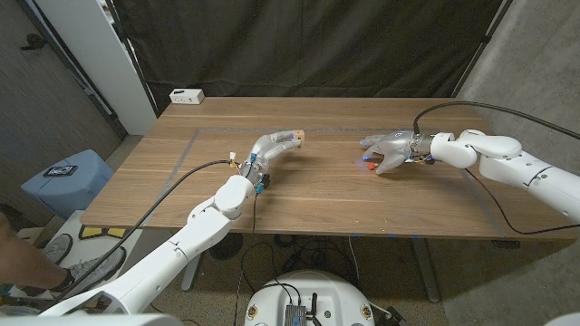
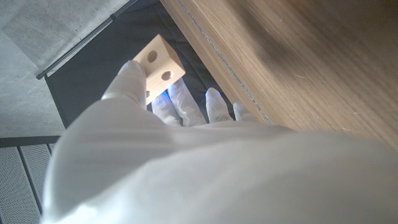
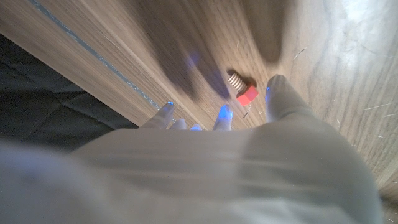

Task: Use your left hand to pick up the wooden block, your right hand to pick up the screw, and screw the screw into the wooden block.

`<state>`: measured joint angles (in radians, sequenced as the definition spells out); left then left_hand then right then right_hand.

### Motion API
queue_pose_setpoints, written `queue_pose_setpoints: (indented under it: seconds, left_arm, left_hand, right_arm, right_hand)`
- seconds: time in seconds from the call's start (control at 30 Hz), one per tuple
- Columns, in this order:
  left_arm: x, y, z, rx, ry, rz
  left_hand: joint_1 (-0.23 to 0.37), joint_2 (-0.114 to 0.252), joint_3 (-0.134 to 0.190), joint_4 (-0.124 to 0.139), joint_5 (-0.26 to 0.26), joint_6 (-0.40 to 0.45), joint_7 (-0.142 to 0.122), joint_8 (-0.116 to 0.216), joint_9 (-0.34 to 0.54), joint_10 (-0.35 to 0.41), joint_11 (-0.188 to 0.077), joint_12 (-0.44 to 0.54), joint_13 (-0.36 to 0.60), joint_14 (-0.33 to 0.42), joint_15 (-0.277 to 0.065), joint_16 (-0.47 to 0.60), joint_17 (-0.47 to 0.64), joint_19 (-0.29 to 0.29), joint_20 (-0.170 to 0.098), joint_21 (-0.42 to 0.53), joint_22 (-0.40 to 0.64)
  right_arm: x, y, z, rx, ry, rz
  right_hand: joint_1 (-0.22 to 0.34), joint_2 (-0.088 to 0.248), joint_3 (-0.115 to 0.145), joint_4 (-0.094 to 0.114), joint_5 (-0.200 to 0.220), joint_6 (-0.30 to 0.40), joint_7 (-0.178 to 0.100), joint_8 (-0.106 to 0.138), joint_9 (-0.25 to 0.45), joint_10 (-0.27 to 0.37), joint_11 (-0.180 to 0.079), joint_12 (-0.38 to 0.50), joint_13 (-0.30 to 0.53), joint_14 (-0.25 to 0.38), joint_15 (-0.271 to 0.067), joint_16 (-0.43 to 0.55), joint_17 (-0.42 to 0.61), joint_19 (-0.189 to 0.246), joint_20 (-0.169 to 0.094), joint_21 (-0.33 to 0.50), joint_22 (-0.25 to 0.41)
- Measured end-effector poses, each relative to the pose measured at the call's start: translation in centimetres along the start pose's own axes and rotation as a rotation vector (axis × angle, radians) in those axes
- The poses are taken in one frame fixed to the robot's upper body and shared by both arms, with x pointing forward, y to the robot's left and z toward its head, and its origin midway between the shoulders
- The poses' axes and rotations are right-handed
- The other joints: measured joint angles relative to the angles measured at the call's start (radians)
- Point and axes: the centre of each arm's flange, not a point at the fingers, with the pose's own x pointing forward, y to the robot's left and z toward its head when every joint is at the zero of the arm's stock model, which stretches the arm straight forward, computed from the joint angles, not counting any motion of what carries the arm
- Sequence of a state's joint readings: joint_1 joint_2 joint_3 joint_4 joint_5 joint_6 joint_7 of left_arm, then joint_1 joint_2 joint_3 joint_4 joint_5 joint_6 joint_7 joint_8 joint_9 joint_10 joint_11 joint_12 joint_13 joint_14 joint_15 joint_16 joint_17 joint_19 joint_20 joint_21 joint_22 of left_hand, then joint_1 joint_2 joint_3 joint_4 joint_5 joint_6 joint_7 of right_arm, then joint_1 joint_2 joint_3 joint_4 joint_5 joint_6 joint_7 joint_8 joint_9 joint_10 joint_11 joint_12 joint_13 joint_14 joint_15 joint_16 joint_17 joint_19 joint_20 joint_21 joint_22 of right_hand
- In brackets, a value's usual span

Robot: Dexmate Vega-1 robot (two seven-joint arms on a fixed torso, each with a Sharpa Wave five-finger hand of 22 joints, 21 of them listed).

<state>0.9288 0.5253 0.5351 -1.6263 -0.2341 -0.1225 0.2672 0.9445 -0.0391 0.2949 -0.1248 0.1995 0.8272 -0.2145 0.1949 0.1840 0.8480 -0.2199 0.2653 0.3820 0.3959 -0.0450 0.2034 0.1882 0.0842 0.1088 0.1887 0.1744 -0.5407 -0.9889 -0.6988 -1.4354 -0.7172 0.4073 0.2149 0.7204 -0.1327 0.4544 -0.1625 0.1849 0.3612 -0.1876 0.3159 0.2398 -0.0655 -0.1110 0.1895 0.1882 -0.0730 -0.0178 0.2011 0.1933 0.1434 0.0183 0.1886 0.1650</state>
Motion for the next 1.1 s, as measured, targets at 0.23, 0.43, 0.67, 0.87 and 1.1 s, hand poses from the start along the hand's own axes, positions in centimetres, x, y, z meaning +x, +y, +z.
queue_pose_setpoints:
  seconds: [0.23,0.43,0.67,0.87,1.1]
  left_arm:
    - [0.06,-0.05,-0.06,0.000,0.002,-0.004]
    - [0.14,-0.08,-0.08,0.000,0.003,-0.007]
    - [0.22,-0.18,-0.18,-0.003,0.006,-0.012]
    - [0.35,-0.23,-0.18,-0.003,0.006,-0.016]
    - [0.47,-0.25,-0.19,-0.002,0.008,-0.019]
  left_hand:
    - [0.000,0.000,0.000,0.000,0.000,0.000,0.000,0.000,0.000,0.000,0.000,0.000,0.001,-0.002,0.002,0.000,0.000,0.000,0.000,0.000,0.000]
    - [0.000,0.000,-0.004,-0.004,0.000,0.000,0.000,0.000,0.000,0.000,0.000,0.000,0.001,-0.003,0.003,0.000,0.000,0.000,0.000,0.000,0.000]
    - [0.000,0.000,-0.004,-0.004,0.000,0.000,0.000,0.000,0.000,0.000,0.000,0.000,0.001,-0.003,0.003,0.000,0.000,-0.004,0.004,0.005,0.000]
    - [0.000,0.000,-0.004,-0.004,0.000,0.000,0.000,0.000,-0.001,0.000,0.000,-0.004,0.001,-0.003,0.003,0.000,0.000,-0.004,0.004,0.005,0.000]
    - [-0.001,0.010,-0.007,-0.002,0.000,0.000,0.000,0.000,0.000,0.000,0.000,-0.007,0.001,-0.003,0.003,0.000,0.000,-0.004,0.004,0.005,0.000]
  right_arm:
    - [0.10,0.01,-0.03,0.001,-0.001,-0.008]
    - [0.18,0.00,0.04,-0.002,-0.004,-0.019]
    - [0.31,0.11,0.06,-0.004,-0.004,-0.027]
    - [0.43,0.14,0.10,-0.009,-0.008,-0.040]
    - [0.59,0.23,0.24,-0.022,-0.012,-0.045]
  right_hand:
    - [0.014,0.001,0.004,-0.004,0.000,0.041,0.005,0.028,0.009,0.011,0.003,0.003,0.000,0.005,-0.006,0.000,0.000,0.006,0.002,0.001,0.000]
    - [0.022,0.001,0.004,-0.004,0.000,0.066,0.005,0.043,0.014,0.016,-0.002,0.003,0.000,0.009,-0.009,0.000,0.000,0.014,-0.001,0.001,0.000]
    - [0.032,0.005,0.012,-0.004,0.000,0.095,0.002,0.067,0.023,0.026,-0.001,0.007,0.000,0.016,-0.016,0.000,0.000,0.023,-0.002,0.001,0.000]
    - [0.046,0.007,0.015,-0.007,0.000,0.125,0.004,0.086,0.031,0.041,-0.005,0.007,0.000,0.028,-0.018,0.000,0.000,0.030,-0.006,0.001,0.000]
    - [0.050,0.003,0.019,-0.003,0.000,0.137,-0.001,0.101,0.037,0.044,-0.009,0.007,0.000,0.028,-0.018,0.000,0.003,0.036,0.000,0.001,0.000]
